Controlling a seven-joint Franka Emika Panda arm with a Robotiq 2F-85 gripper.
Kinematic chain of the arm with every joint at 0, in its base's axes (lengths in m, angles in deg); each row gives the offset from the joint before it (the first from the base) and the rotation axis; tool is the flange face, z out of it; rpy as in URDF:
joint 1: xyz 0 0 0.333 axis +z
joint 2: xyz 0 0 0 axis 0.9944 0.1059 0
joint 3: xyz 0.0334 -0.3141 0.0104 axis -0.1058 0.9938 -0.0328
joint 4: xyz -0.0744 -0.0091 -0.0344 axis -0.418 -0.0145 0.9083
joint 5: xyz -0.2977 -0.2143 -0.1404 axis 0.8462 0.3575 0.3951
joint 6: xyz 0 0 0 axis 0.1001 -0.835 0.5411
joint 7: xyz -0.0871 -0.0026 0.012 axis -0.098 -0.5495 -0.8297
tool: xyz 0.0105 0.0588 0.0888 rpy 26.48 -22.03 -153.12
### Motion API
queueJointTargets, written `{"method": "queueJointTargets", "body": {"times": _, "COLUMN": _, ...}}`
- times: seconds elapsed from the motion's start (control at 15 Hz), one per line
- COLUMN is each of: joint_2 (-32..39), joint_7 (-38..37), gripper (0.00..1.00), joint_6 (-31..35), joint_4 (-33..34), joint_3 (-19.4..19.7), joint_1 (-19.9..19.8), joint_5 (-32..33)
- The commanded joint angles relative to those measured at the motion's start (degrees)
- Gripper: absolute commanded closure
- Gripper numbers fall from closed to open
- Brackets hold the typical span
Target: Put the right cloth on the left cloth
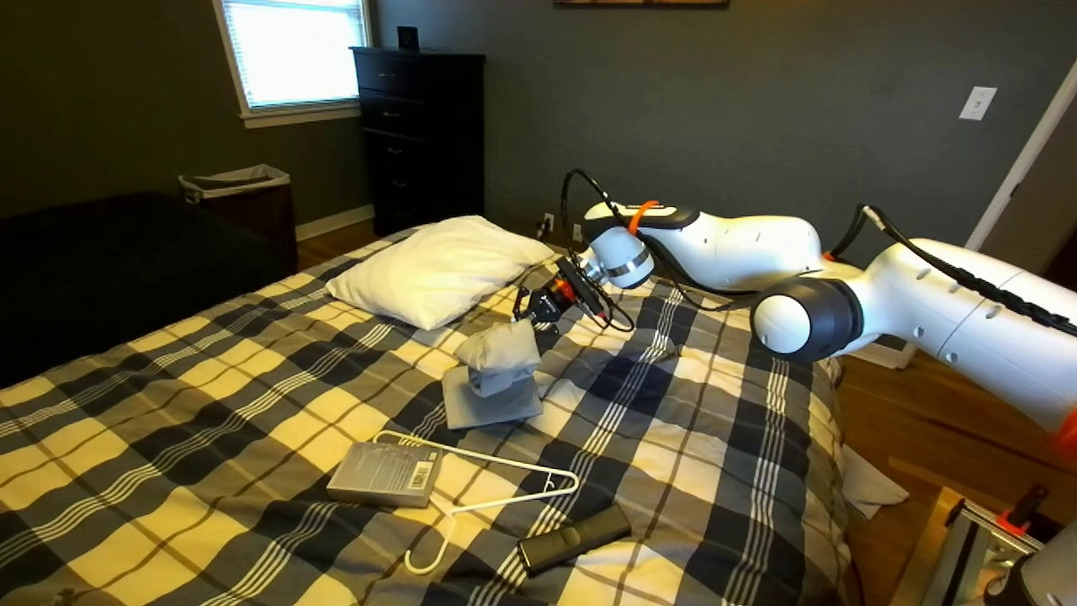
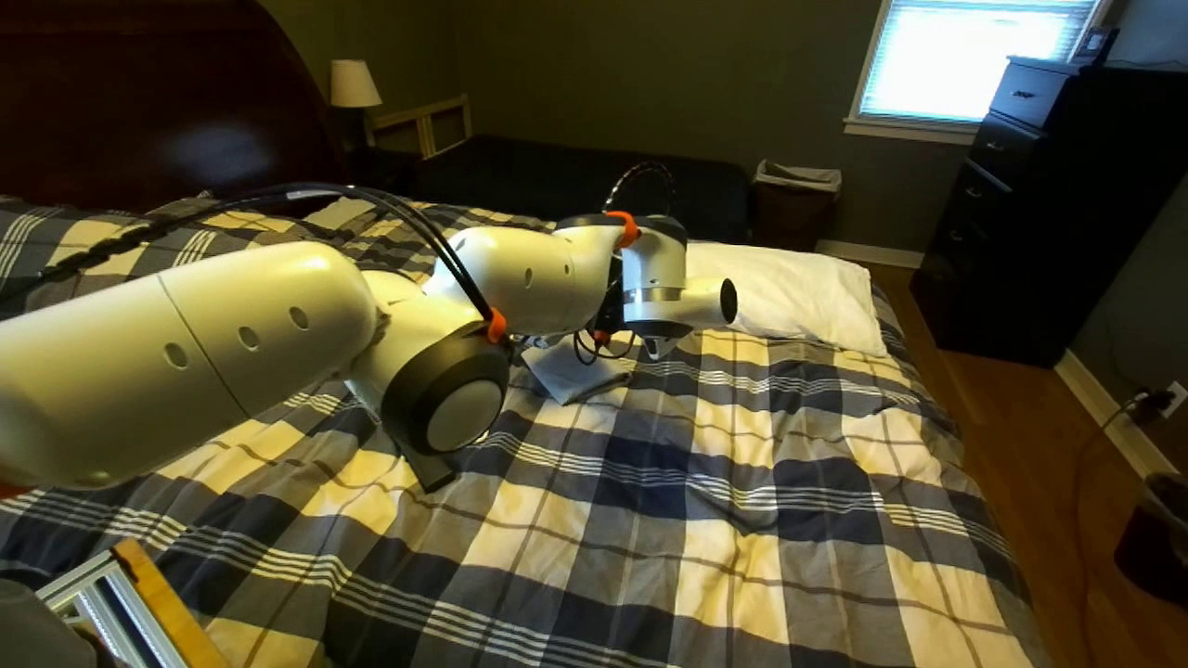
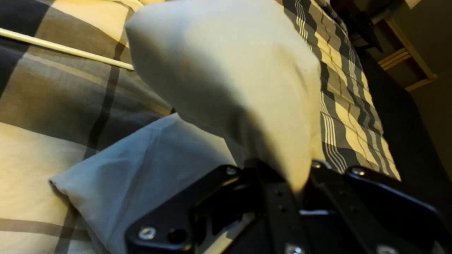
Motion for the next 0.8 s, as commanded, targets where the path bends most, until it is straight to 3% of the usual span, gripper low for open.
{"method": "queueJointTargets", "body": {"times": 0.0, "joint_2": 2.58, "joint_7": -5.52, "gripper": 0.97, "joint_6": -1.19, "joint_4": 3.46, "joint_3": -1.13, "joint_1": -0.33, "joint_5": 3.17}}
{"method": "queueJointTargets", "body": {"times": 0.13, "joint_2": 2.96, "joint_7": -4.55, "gripper": 0.97, "joint_6": -1.17, "joint_4": 4.35, "joint_3": -2.18, "joint_1": -1.04, "joint_5": 3.59}}
{"method": "queueJointTargets", "body": {"times": 0.2, "joint_2": 0.70, "joint_7": -3.34, "gripper": 0.89, "joint_6": -0.07, "joint_4": 0.41, "joint_3": -0.55, "joint_1": -0.17, "joint_5": 2.34}}
{"method": "queueJointTargets", "body": {"times": 0.4, "joint_2": 0.88, "joint_7": -3.34, "gripper": 0.89, "joint_6": -0.07, "joint_4": 1.12, "joint_3": -1.13, "joint_1": -0.65, "joint_5": 2.52}}
{"method": "queueJointTargets", "body": {"times": 0.47, "joint_2": 0.88, "joint_7": -3.34, "gripper": 0.97, "joint_6": -0.07, "joint_4": 1.18, "joint_3": -1.15, "joint_1": -0.70, "joint_5": 2.53}}
{"method": "queueJointTargets", "body": {"times": 0.73, "joint_2": 2.11, "joint_7": -10.15, "gripper": 0.97, "joint_6": 8.91, "joint_4": 1.37, "joint_3": -1.44, "joint_1": 0.08, "joint_5": 0.04}}
